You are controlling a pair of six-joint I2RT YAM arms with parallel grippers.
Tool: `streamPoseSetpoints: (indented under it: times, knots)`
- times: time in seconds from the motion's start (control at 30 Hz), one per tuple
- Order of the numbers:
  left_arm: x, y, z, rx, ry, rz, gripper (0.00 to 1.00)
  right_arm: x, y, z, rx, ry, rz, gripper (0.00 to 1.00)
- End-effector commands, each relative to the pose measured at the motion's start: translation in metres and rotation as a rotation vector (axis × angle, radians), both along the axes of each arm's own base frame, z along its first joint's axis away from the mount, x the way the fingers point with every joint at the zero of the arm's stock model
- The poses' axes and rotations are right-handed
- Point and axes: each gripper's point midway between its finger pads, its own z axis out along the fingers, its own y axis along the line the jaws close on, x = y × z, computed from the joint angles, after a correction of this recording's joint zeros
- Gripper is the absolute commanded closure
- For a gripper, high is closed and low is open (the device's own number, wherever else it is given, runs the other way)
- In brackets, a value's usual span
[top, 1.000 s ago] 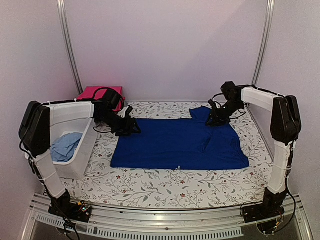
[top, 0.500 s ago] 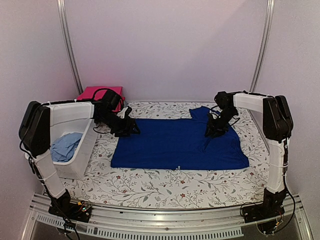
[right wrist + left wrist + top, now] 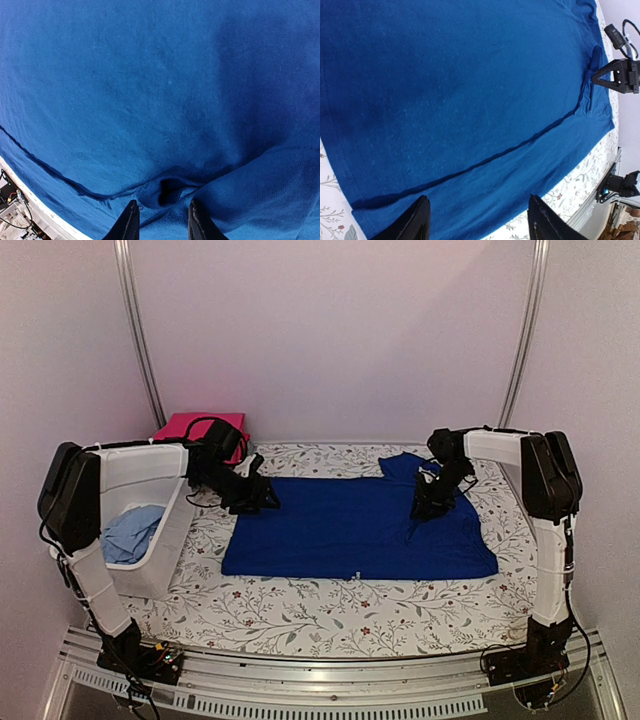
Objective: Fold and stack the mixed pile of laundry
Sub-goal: Adjust the 1/3-folded T-shirt at the center of the board.
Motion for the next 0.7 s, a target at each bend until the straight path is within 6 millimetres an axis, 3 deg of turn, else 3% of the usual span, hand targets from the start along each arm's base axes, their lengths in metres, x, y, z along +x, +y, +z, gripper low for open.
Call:
streamPoseSetpoints:
  times: [0.0, 0.13, 0.3, 0.5, 0.67]
  knots:
    - [0.000, 0.000, -0.005, 0.008, 0.004, -0.002, 0.34, 0.001, 0.002, -0.013, 0.009, 0.025, -0.007, 0.71]
    - [-0.001, 0.000, -0.006, 0.009, 0.007, -0.001, 0.34, 0.003, 0.003, -0.012, 0.012, 0.019, -0.008, 0.80]
    - [-0.002, 0.002, -0.006, 0.012, 0.008, 0.001, 0.34, 0.012, 0.011, 0.001, 0.057, -0.015, -0.002, 1.00]
    - [-0.002, 0.002, -0.010, 0.015, 0.015, 0.000, 0.34, 0.023, 0.023, 0.025, 0.116, -0.060, 0.002, 1.00]
    - [-0.002, 0.000, -0.013, 0.013, 0.025, -0.003, 0.34, 0.020, 0.034, 0.026, 0.133, -0.044, 0.022, 1.00]
